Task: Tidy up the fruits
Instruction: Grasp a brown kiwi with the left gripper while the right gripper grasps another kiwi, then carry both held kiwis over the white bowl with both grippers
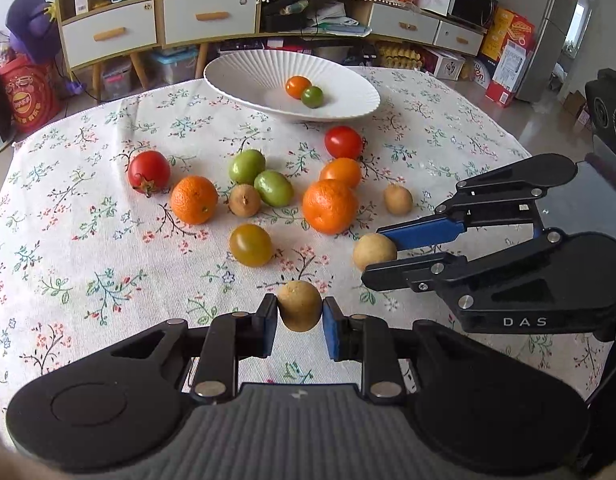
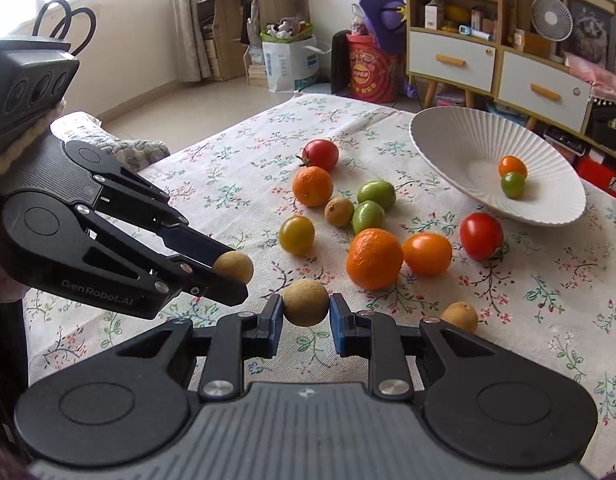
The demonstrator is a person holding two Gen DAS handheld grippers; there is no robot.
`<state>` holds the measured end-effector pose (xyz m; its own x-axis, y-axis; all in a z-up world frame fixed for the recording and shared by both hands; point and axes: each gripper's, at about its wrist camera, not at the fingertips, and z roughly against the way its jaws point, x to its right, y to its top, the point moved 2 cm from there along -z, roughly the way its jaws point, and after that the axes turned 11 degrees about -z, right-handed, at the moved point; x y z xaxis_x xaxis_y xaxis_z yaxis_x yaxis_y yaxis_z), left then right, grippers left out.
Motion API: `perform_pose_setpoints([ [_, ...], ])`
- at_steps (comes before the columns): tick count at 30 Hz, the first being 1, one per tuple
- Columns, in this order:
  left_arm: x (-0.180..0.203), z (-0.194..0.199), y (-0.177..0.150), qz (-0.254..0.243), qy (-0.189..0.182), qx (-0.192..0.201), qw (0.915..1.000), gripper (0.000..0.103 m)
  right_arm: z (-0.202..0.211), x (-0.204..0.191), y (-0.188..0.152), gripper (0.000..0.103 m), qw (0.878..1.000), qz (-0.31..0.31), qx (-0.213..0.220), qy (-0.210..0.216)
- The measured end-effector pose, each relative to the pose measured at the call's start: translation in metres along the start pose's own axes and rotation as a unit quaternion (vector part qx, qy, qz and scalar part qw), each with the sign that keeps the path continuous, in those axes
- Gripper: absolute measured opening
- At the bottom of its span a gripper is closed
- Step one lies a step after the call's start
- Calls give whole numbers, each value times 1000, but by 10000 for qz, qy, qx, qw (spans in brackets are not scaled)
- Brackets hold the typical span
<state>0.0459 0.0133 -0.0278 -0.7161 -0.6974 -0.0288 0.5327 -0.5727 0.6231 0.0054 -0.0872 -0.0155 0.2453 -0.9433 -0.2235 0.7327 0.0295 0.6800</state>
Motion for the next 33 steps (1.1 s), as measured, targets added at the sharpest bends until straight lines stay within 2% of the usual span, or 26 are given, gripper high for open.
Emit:
perform_pose_setpoints([
  [19,-3,-20,68,161,259,569,9979,15,6,52,53,22,9933,-698,679,-630],
  [30,-16,-44,100,294,355,888,9950,15,-4,91,73,22,9825,-1283,846,-1051],
  [33,-18,-50,112,179,438,1020,9937,15,-10,100,78,22,9801,-1405,860,-1103],
])
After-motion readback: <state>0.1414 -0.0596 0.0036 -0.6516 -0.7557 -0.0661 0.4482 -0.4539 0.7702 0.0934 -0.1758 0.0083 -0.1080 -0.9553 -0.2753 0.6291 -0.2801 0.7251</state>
